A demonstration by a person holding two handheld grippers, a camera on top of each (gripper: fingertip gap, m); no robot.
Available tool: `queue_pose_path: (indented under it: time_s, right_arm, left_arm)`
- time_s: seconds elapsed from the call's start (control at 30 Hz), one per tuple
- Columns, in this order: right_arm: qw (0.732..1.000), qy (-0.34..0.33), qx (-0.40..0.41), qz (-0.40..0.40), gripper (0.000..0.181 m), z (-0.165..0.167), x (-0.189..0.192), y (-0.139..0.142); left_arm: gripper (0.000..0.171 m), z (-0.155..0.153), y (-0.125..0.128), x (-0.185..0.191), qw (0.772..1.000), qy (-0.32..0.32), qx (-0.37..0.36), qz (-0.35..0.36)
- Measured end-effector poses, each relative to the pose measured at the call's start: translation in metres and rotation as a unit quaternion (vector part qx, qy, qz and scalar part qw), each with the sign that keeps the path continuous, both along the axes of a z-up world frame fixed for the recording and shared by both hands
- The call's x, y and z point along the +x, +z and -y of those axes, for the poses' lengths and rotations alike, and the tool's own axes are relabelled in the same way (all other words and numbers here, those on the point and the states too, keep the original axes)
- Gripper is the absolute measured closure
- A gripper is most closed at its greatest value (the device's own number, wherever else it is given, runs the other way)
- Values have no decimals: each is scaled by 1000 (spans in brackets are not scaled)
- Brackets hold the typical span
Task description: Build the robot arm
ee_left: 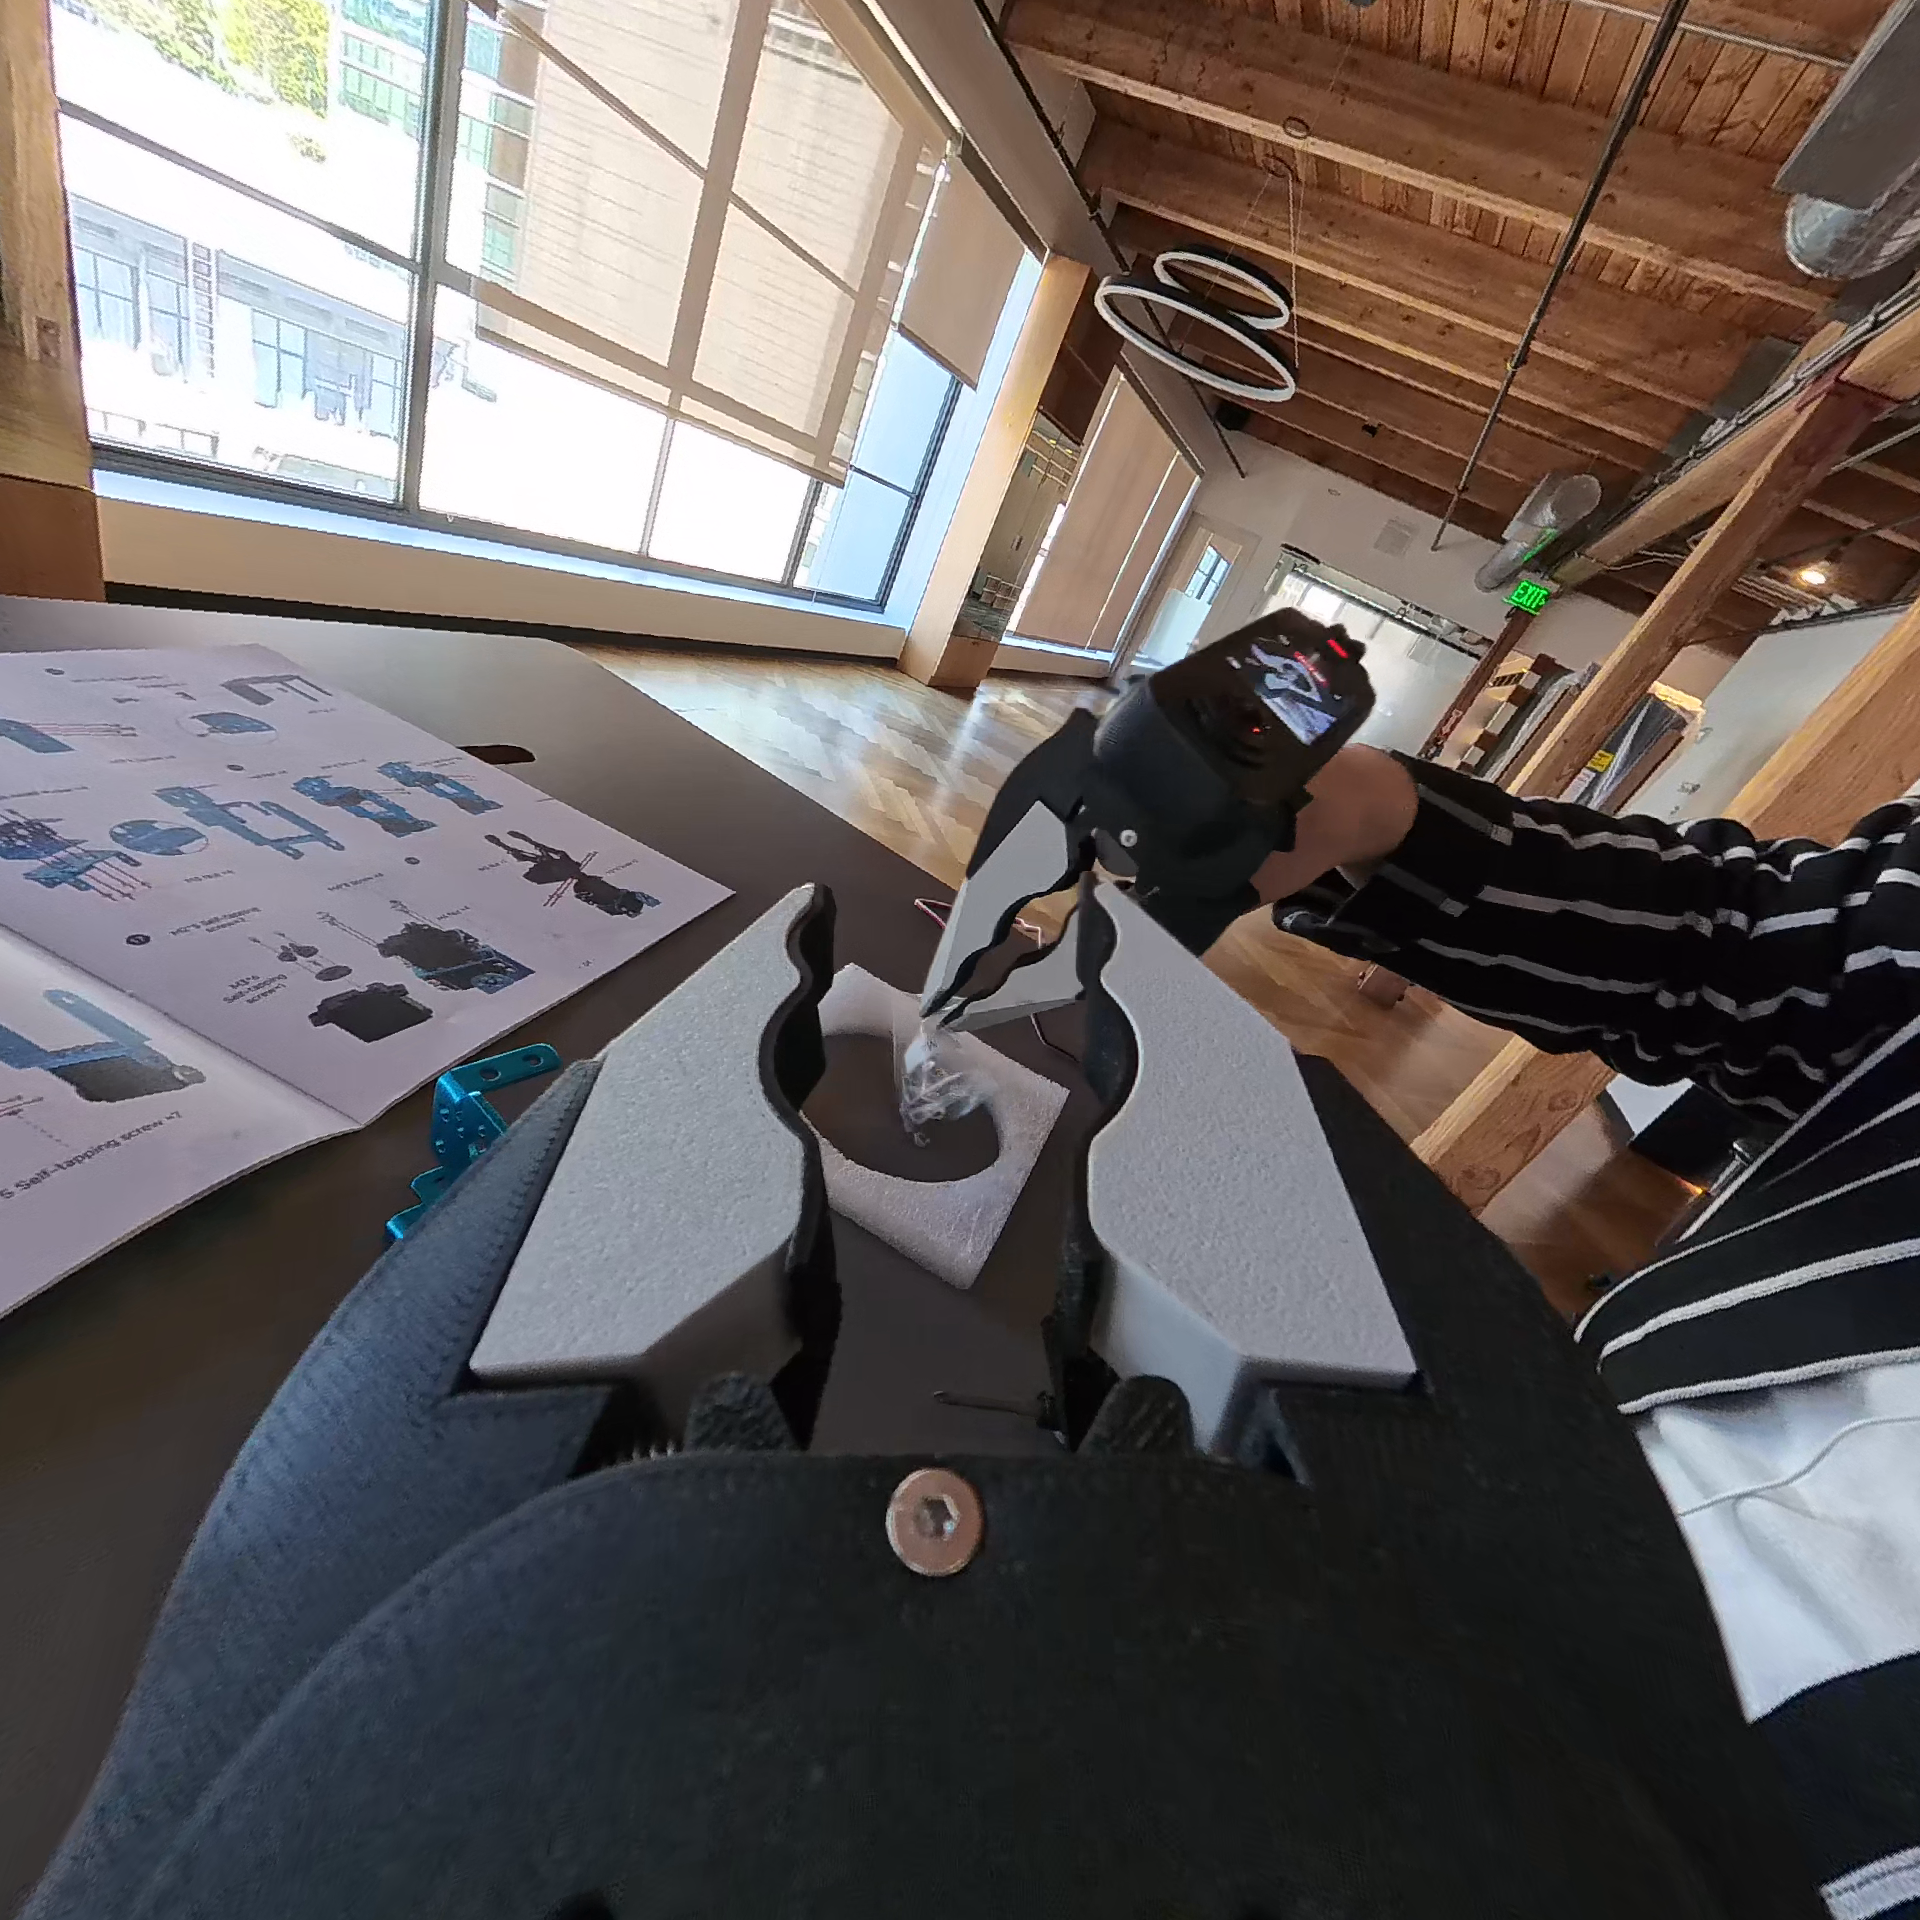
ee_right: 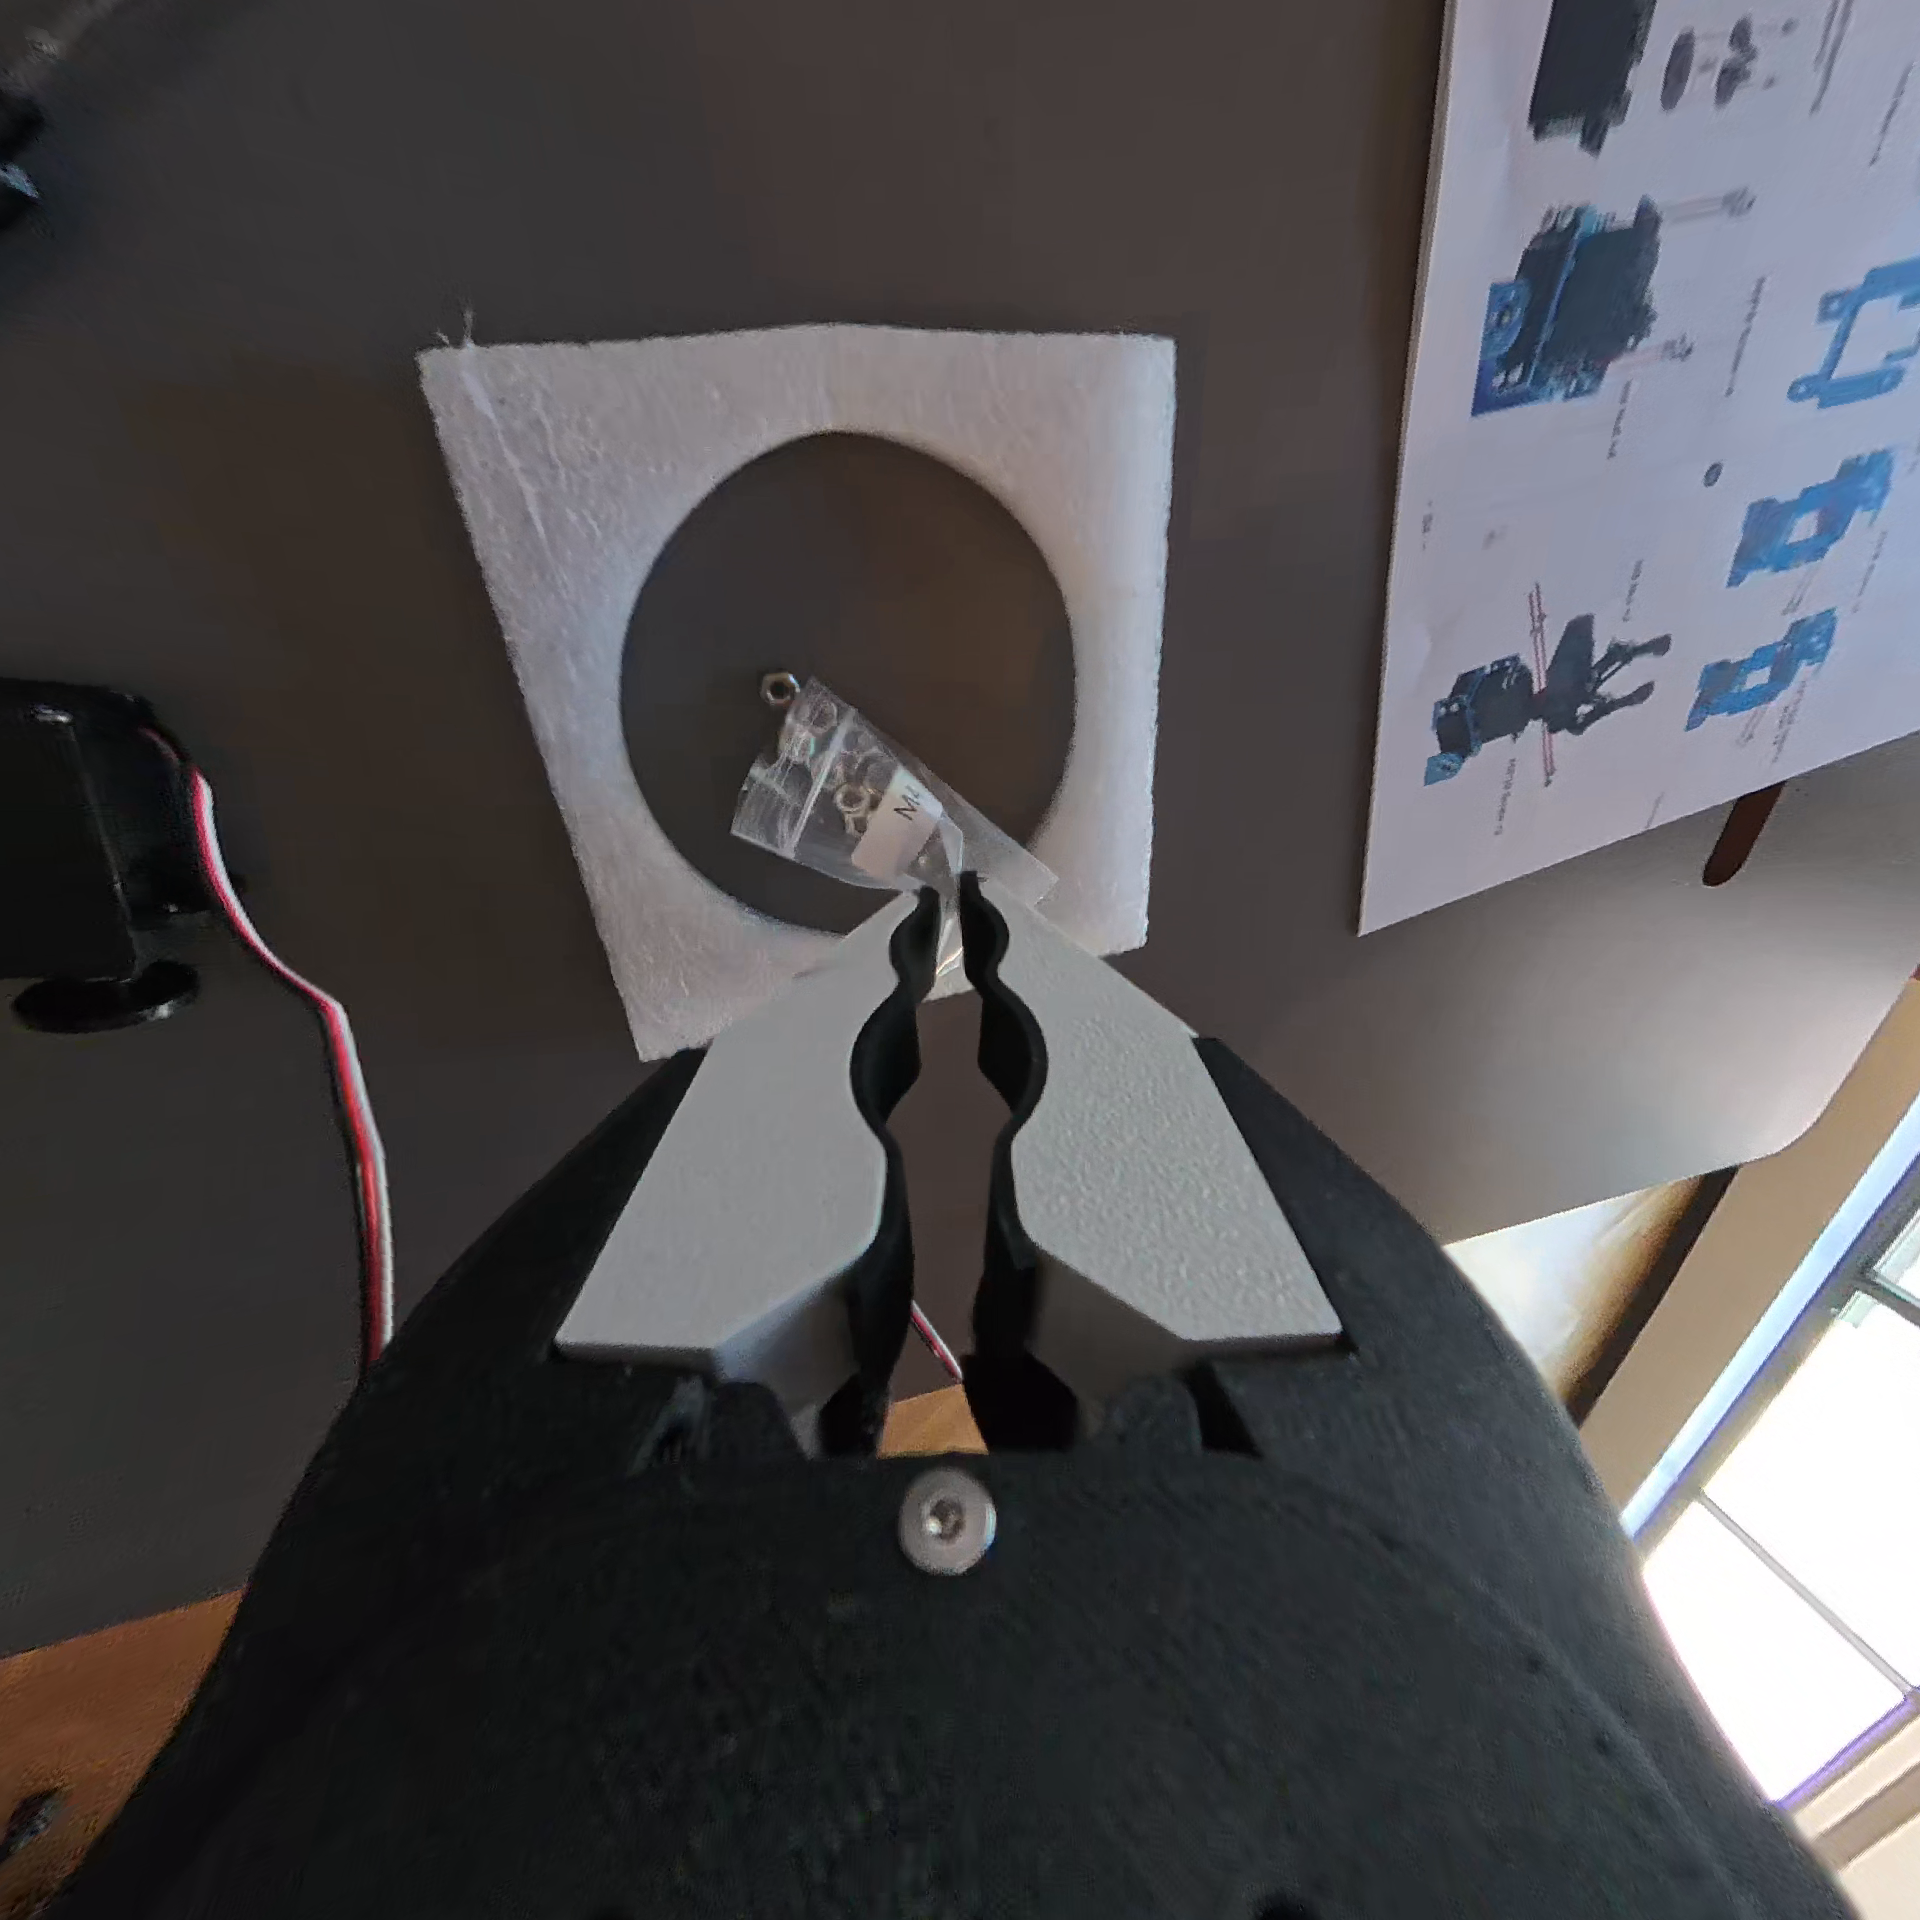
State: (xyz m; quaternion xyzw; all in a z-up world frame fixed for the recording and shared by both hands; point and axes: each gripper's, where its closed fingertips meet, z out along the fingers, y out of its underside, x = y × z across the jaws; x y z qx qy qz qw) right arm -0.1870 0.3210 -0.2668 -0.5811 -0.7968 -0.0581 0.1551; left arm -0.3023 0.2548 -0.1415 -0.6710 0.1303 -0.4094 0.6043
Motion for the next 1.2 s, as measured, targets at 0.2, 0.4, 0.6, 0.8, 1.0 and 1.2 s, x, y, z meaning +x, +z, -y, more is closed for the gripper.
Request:
queue_pose_path:
  time_s: [0.2,0.4,0.6,0.8,1.0,1.2]
  right_arm:
    - [1000,-21,-17,-10,178,-4,3,-4]
    - [999,-30,-28,-8,178,-3,5,-7]
    - [999,-33,-30,-9,179,-3,5,-6]
    - [999,-31,-28,-8,179,-2,5,-5]
    - [999,-34,-27,-11,179,-6,6,-4]
    - [997,-49,-54,-21,179,-3,8,-7]
  left_arm:
    - [125,0,0,0,1000,1,1,-1]
    - [125,0,-1,1,1000,-1,-2,-1]
    - [126,0,-1,0,1000,-1,-2,1]
    - [126,0,0,1,1000,-2,-1,0]
    - [126,0,-1,1,1000,-2,-1,-2]
    - [126,0,-1,1,1000,-3,-2,-2]
